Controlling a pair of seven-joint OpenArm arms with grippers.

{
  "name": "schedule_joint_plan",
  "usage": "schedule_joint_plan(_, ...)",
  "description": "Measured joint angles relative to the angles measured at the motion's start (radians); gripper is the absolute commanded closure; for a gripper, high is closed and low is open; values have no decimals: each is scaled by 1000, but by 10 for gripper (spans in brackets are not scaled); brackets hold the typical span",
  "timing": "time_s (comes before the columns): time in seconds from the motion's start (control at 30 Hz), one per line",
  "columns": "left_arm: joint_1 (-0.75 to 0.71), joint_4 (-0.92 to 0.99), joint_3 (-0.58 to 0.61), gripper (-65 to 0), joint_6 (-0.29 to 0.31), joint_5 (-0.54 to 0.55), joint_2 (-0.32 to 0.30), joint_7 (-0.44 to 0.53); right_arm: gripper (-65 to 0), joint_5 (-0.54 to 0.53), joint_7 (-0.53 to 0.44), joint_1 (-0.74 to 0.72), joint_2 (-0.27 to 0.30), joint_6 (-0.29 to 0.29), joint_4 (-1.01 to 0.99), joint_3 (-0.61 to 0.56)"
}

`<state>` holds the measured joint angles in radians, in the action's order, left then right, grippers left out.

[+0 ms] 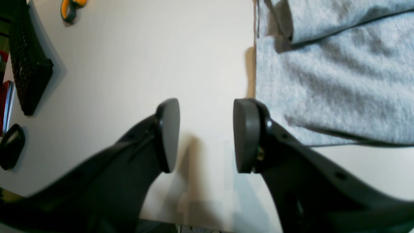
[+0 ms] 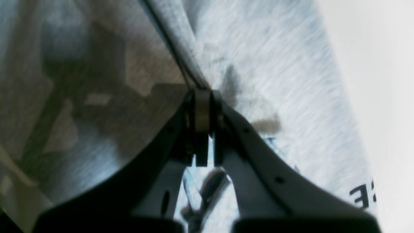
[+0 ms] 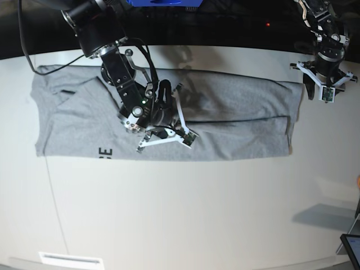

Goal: Fold the T-shirt properly

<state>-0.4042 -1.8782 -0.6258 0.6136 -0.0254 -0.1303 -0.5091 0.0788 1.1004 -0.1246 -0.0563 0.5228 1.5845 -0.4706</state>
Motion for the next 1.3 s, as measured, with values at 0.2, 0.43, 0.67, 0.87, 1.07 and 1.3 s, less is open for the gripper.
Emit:
schedule_joint_plan(0.2, 0, 0, 35, -270, -2, 0, -6, 0, -10, 0, 25, 33, -5, 0, 29, 3)
schedule_joint_plan(0.43, 15, 1, 39, -270, 5, 0, -6, -1, -148, -1, 91, 37, -22, 0, 32, 6)
schedule_joint_plan(0.67, 28, 36, 39, -270, 2, -1, -5, -8, -209, -4, 95, 66, -29, -7, 131, 6)
schedule_joint_plan(0.87, 71, 85, 57, -270, -1, 5, -6, -1, -132, -5, -32, 56, -23, -3, 203, 50)
schedule_joint_plan(1.07, 83, 85, 188, -270, 3, 7, -1, 2, -67, 6, -27, -15, -17, -8, 129, 134)
schedule_joint_plan(1.3, 81, 95, 224, -270, 0, 1, -2, 6, 0, 3, -87, -49, -1, -7, -5, 170)
